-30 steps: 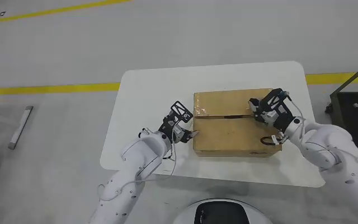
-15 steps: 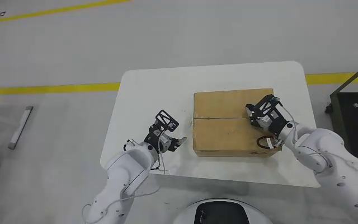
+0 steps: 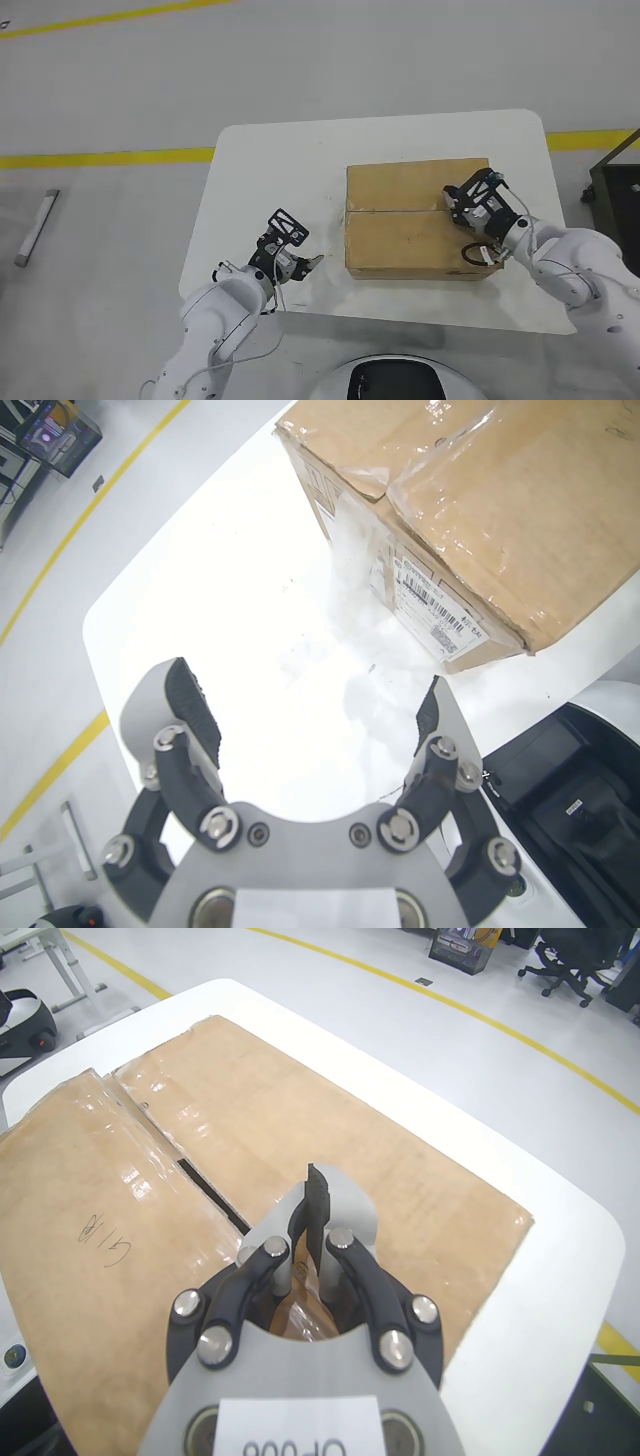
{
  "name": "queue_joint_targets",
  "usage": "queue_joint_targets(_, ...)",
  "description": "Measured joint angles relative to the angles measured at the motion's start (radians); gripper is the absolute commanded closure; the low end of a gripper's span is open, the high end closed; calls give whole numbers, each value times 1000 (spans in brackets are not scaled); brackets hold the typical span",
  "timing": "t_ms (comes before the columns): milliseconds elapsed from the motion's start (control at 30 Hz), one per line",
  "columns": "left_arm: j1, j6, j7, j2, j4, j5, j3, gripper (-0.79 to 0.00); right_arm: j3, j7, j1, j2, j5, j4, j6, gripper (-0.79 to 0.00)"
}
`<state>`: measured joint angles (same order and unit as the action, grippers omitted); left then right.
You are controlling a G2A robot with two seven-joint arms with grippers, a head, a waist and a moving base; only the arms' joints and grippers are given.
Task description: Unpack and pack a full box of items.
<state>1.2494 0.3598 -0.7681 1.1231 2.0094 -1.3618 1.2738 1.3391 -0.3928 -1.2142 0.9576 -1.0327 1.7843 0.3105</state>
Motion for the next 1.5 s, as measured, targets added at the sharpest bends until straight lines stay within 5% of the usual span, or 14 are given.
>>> queue_joint_targets(367, 4, -99, 169, 11, -208, -136, -59, -785, 8, -18, -8, 5, -5, 16, -3, 0)
queue_joint_targets(833, -187, -134, 404, 68, -474, -74, -227, -785, 22, -32, -18, 11, -5, 32, -13, 0)
queue_joint_targets(1500, -254, -268, 622, 113, -541, -88, -273, -785, 23, -43, -13, 20, -16, 28, -6, 0)
